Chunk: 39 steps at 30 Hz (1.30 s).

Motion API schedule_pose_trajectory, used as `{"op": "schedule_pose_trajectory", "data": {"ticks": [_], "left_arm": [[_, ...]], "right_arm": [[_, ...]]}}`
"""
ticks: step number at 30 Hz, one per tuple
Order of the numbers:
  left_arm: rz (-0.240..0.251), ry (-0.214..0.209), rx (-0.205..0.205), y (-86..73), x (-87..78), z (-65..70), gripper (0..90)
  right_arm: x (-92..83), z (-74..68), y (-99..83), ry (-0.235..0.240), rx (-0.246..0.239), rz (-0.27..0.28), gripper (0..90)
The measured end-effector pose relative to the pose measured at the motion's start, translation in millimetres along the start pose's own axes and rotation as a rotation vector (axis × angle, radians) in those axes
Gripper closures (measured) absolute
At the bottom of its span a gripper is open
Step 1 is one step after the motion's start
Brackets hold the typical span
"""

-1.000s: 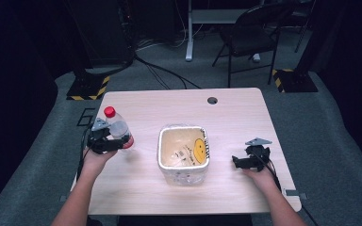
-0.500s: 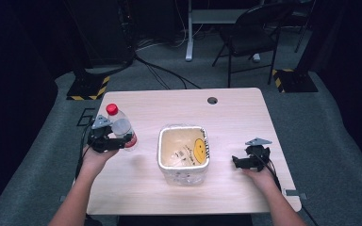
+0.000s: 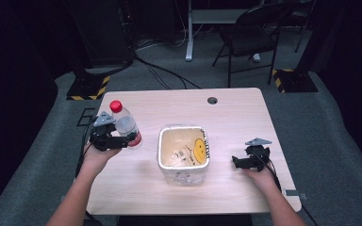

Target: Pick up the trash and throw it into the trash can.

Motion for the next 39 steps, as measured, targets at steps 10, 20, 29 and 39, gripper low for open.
{"op": "schedule_pose_trajectory", "data": {"ticks": [10, 20, 29, 39], "left_arm": [[0.018, -0.035, 0.014, 17.1, -9.5, 7.6, 27.1], [0.032, -0.061, 0.045, 34.6, -17.4, 15.6, 27.1], [0.042, -0.086, 0.064, 46.1, -22.2, 22.2, 27.1], [0.074, -0.136, 0.093, 62.5, -26.0, 36.4, 27.1]], "right_arm": [[0.0, 0.0, 0.0, 0.0, 0.0, 0.0, 0.0], [-0.1, -0.4, -0.1, 0.006, -0.002, -0.001, 0.0], [-0.1, -0.5, -0.1, 0.007, -0.003, -0.001, 0.0], [-0.1, -0.2, -0.2, 0.008, -0.008, -0.001, 0.0]]}}
Point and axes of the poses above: each handheld gripper's, and its own axes: x roughly forward along the jaws, y roughly out of its top, z roughly to its right, the point moved 5 cm from there along x, roughly forward along the jaws, and after that the axes turned 7 degrees about x, right-handed, at the moved point
